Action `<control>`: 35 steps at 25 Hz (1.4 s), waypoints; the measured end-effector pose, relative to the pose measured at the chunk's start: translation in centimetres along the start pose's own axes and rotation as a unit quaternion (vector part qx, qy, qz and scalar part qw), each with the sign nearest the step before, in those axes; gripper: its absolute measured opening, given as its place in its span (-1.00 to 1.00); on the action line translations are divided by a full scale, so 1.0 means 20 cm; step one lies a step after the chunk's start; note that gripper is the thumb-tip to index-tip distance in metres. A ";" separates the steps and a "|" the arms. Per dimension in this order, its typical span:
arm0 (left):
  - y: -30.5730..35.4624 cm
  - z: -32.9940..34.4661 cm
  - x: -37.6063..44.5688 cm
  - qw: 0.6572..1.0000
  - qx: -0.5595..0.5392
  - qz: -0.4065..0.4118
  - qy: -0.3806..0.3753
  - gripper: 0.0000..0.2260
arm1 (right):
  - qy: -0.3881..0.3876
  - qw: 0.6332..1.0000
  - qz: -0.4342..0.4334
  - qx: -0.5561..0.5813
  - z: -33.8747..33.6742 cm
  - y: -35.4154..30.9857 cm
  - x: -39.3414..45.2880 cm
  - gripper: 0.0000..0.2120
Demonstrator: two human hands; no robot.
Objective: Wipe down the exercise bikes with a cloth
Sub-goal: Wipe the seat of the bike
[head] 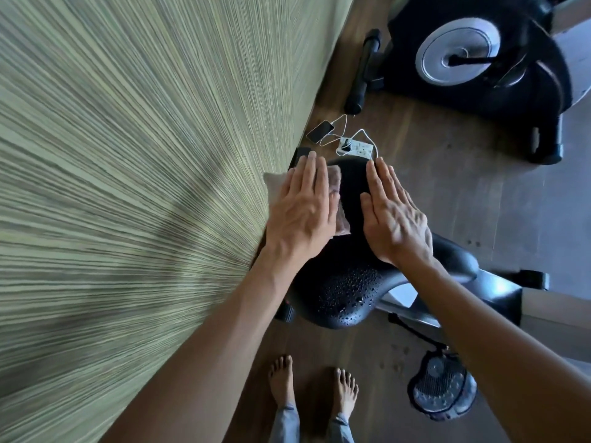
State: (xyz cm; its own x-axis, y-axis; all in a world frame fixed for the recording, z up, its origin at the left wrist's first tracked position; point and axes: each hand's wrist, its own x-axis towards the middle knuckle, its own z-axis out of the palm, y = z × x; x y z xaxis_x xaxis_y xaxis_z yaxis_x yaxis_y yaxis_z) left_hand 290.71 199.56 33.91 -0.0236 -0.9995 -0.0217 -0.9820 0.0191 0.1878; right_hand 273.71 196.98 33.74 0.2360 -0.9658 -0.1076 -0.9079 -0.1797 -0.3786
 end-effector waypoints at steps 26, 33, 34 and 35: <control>0.14 0.06 -0.38 0.992 0.051 0.098 0.061 -0.50 | -0.060 0.993 -0.029 0.097 -0.09 0.03 -0.05 -0.45; 0.17 0.06 -0.36 0.997 0.010 -0.007 0.071 -0.45 | 0.079 0.980 -0.166 -0.078 -0.06 0.32 -0.27 -0.46; 0.20 0.07 -0.39 0.997 0.017 0.010 0.080 -0.46 | 0.087 0.979 -0.164 -0.086 -0.04 0.33 -0.28 -0.46; 0.20 0.08 -0.43 0.995 0.025 0.050 0.083 -0.48 | 0.091 0.979 -0.161 -0.087 -0.02 0.33 -0.29 -0.47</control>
State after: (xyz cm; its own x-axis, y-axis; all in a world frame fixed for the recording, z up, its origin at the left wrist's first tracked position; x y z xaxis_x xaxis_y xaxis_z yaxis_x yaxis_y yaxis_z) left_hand 286.72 208.34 33.27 -0.0951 -0.9829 0.1579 -0.9845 0.1163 0.1311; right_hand 266.13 201.20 32.28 0.4680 -0.8687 0.1623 -0.8459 -0.4935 -0.2024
